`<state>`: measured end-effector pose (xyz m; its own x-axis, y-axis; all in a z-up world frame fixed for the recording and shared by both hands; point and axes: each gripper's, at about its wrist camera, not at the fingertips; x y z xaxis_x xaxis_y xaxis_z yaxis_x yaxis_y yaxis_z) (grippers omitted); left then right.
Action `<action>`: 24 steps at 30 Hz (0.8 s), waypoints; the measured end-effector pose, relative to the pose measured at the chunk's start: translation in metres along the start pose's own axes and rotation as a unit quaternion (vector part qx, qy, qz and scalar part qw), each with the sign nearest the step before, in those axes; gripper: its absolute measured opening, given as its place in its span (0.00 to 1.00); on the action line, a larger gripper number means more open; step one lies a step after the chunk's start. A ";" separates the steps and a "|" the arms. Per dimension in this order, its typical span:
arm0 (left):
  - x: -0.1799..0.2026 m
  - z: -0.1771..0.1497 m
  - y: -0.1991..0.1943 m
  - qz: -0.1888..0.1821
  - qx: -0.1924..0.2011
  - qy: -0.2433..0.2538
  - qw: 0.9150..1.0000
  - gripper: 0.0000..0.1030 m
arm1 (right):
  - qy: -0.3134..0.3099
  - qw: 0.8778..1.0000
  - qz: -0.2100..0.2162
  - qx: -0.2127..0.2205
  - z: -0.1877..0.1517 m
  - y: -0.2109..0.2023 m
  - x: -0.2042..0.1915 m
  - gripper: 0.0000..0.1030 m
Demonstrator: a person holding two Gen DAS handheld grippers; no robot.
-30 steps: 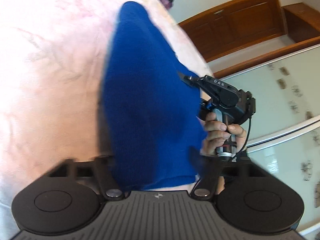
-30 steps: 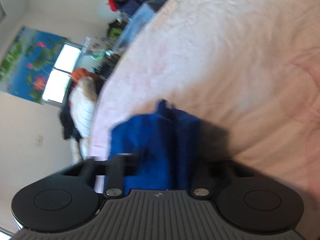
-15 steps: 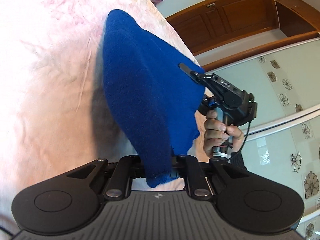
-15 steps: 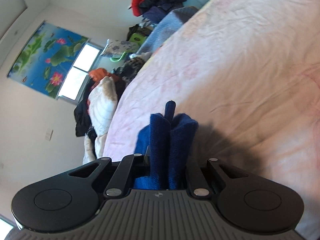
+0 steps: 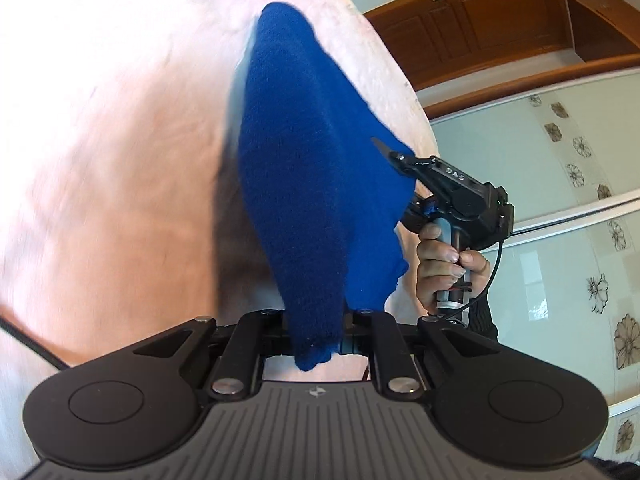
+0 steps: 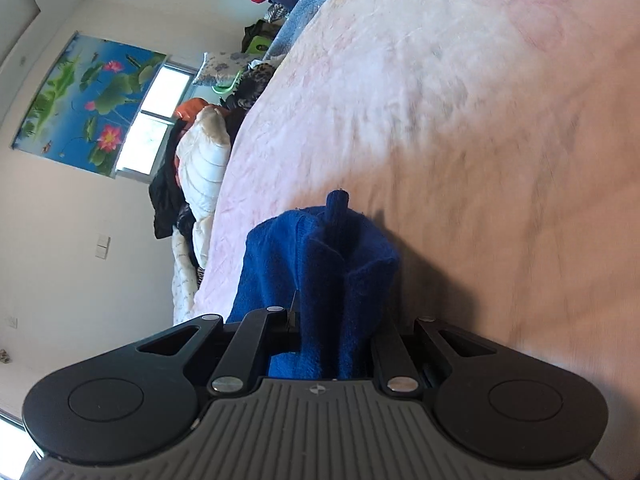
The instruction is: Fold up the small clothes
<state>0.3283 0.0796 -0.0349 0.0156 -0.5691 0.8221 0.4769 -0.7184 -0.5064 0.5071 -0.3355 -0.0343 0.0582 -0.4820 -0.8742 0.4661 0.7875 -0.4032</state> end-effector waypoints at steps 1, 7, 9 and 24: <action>0.002 -0.001 0.002 0.000 0.000 0.005 1.000 0.13 | -0.006 1.000 -0.002 0.003 0.000 0.000 -0.002 0.14; -0.001 -0.004 0.009 0.068 0.027 0.065 0.995 0.17 | -0.042 0.994 -0.080 0.059 0.006 -0.001 -0.016 0.49; 0.003 -0.013 -0.004 0.085 0.053 0.075 0.992 0.22 | -0.070 0.986 -0.110 0.104 -0.003 -0.024 -0.026 0.50; 0.088 -0.104 0.042 0.298 0.208 0.419 0.832 0.56 | -0.349 0.919 -0.161 0.086 -0.190 -0.052 -0.112 0.55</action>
<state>0.2582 -0.0421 -0.0114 -0.1770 -0.9790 -0.1010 0.8701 -0.1077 -0.4810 0.3087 -0.2500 0.0334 0.4161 -0.8561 -0.3065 0.6878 0.5168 -0.5097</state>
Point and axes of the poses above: each gripper's, at about its wrist camera, not at the fingertips, and y roughly the way its jaws point, x to its right, z to its top, and after that the axes turned 7 degrees about x, right-handed
